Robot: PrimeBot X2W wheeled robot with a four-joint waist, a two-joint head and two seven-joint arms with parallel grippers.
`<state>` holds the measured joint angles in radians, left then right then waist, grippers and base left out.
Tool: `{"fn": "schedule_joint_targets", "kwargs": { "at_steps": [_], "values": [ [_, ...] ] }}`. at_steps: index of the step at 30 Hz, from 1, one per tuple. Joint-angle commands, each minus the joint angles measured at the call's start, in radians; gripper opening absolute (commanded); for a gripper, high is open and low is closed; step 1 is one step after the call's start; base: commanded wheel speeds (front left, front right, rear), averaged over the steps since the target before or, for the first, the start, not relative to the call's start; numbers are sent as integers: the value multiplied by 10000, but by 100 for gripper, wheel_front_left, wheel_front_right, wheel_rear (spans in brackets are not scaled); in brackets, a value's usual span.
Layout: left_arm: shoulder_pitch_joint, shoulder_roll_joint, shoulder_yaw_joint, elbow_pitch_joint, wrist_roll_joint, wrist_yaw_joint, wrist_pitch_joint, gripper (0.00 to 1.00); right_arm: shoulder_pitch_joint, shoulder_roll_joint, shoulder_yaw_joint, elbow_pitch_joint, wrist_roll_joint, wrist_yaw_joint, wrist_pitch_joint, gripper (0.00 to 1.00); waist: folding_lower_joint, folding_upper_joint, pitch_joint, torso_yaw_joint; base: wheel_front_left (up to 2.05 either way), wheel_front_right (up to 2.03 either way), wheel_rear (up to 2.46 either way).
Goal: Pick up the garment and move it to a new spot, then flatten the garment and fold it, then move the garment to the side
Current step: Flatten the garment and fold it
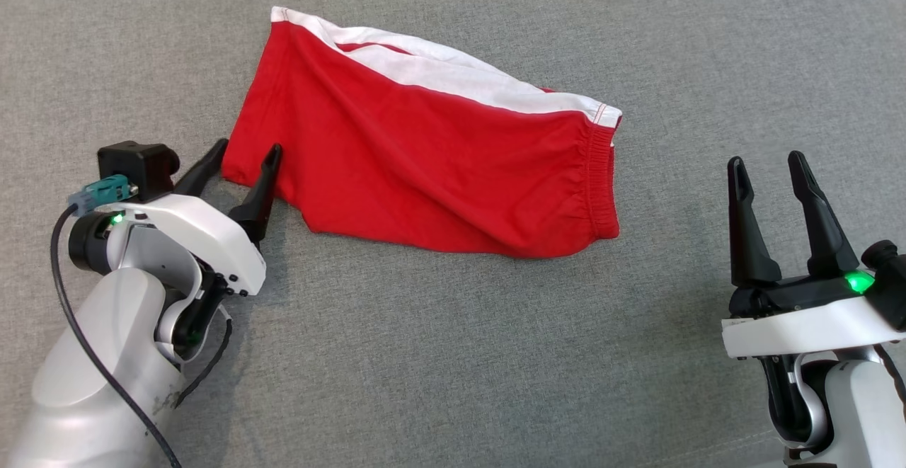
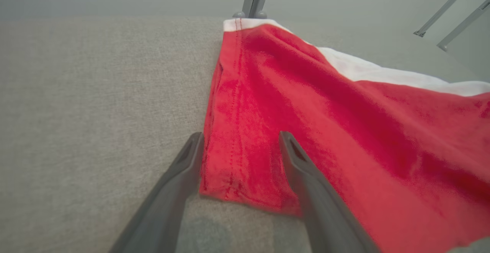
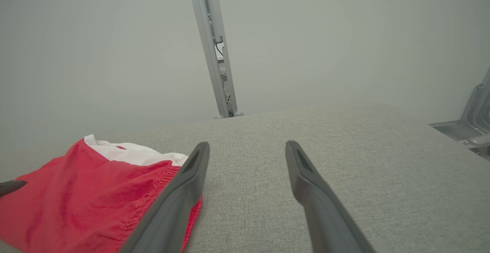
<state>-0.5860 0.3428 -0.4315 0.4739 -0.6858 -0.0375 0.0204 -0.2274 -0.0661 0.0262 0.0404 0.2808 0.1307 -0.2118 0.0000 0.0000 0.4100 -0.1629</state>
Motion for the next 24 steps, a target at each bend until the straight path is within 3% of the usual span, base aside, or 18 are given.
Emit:
{"fn": "schedule_joint_targets", "kwargs": {
  "at_steps": [1, 6, 7, 9, 17, 24],
  "values": [
    [-174, 5, -5, 140, -58, -85, 41, 100, -100, -11, 4, 27, 32, 1, -71, 100, 0, 0, 5, -8, 0, 0, 0],
    [-325, -279, -147, 1009, -473, -361, 599, 100, -147, 8, 79, 171, 196, 1, -140, 100, 0, 0, 14, 19, 0, 0, 0],
    [-342, -310, -190, 1108, -531, -422, 683, 89, -163, 9, 77, 194, 199, 1, -149, 100, 0, 0, 17, 30, 0, 0, 0],
    [-415, -360, -245, 1257, -645, -536, 730, 0, -206, 13, 90, 219, 245, 1, -141, 100, 0, 0, 28, 50, 0, 0, 0],
    [-50, -408, -154, 1688, -1152, -760, 416, 0, -110, -44, -7, 388, 463, 1, -200, 100, 0, 0, -111, 216, 0, 0, 0],
    [1060, -467, 213, 792, -1294, -273, -642, 0, 60, -86, -183, 440, 376, 1, -74, 100, 0, 0, -364, 735, 0, 0, 0]
  ]
}}
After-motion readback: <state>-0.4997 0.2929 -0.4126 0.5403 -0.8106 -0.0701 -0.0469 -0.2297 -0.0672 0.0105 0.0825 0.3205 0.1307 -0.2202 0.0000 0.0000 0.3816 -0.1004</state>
